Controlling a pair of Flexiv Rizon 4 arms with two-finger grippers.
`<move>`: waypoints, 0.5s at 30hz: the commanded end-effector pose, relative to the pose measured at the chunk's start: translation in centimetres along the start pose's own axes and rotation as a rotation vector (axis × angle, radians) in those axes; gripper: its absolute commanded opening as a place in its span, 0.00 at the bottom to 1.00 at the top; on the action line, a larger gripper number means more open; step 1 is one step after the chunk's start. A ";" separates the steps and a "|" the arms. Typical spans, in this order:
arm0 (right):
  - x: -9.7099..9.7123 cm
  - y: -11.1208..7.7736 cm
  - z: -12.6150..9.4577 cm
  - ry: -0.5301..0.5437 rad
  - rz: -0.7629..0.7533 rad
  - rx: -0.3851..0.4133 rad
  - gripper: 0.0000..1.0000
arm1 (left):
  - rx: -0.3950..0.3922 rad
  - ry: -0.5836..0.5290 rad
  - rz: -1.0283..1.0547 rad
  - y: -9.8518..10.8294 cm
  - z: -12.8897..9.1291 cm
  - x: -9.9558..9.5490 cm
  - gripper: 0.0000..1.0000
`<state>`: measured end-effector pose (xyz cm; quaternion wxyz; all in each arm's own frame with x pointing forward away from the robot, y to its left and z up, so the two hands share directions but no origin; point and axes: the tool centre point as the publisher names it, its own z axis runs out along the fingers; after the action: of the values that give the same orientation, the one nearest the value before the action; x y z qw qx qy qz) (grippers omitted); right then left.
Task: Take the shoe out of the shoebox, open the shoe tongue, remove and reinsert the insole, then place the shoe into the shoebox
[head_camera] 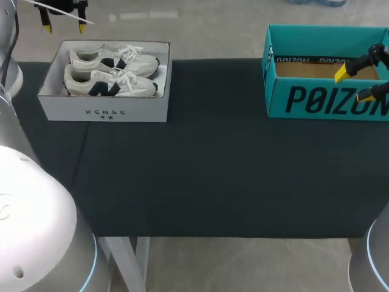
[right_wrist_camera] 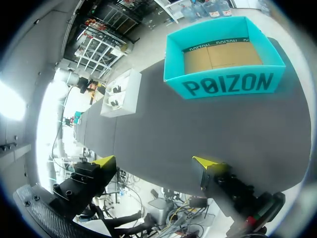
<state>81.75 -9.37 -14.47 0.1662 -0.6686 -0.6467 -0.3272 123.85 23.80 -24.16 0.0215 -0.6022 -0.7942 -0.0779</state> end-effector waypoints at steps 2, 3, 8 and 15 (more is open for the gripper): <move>0.0 -0.1 0.0 -0.003 0.002 -0.001 1.00 | 0.093 0.059 -0.412 -3.1 -5.6 0.3 1.00; 0.0 -0.1 0.0 -0.003 0.002 -0.001 1.00 | 0.093 0.059 -0.412 -3.1 -5.6 0.3 1.00; 0.0 -0.1 0.0 -0.003 0.002 -0.001 1.00 | 0.093 0.059 -0.412 -3.1 -5.6 0.3 1.00; 0.0 -0.1 0.0 -0.003 0.002 -0.001 1.00 | -0.041 -0.109 -1.593 -1.1 -8.6 0.1 1.00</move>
<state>81.75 -9.36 -14.47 0.1662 -0.6686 -0.6468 -0.3272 121.60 21.84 -18.31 0.0250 -0.3829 -0.9197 -0.0830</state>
